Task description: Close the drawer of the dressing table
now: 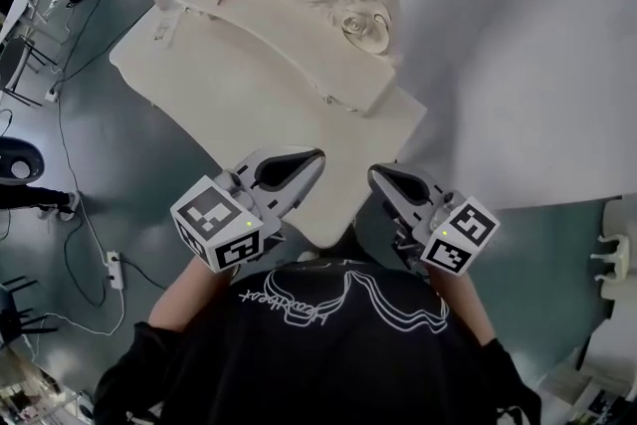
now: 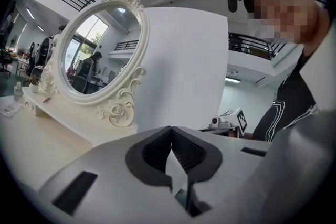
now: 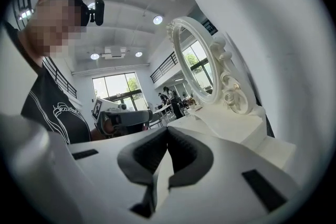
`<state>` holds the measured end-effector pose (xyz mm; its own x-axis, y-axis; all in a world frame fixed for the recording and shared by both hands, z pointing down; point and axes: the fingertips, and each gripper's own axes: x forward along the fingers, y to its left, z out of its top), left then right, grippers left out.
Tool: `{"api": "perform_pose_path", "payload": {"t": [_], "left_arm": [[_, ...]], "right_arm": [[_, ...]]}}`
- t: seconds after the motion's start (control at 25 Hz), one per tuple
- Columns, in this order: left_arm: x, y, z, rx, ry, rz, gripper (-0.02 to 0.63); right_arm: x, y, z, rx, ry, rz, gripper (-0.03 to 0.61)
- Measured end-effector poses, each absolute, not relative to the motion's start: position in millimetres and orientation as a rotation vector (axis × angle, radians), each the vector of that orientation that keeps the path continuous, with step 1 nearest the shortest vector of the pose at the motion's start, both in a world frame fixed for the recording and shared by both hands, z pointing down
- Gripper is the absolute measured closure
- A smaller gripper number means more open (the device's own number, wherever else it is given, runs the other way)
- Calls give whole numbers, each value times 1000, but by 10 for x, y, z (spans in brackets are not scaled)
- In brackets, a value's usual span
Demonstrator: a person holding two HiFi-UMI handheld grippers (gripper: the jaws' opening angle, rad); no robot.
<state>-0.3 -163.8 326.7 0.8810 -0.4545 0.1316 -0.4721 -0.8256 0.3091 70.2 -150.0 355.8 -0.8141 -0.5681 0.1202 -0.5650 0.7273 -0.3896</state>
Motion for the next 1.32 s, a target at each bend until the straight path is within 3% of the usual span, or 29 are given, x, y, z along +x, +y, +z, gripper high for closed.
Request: {"api": "perform_pose_path", "payload": {"t": [1.32], "left_arm": [[-391,-1028,3409,2650,-785,89,609]], "right_arm": [[402,-884,3472,-960,2911,-584,575]]}}
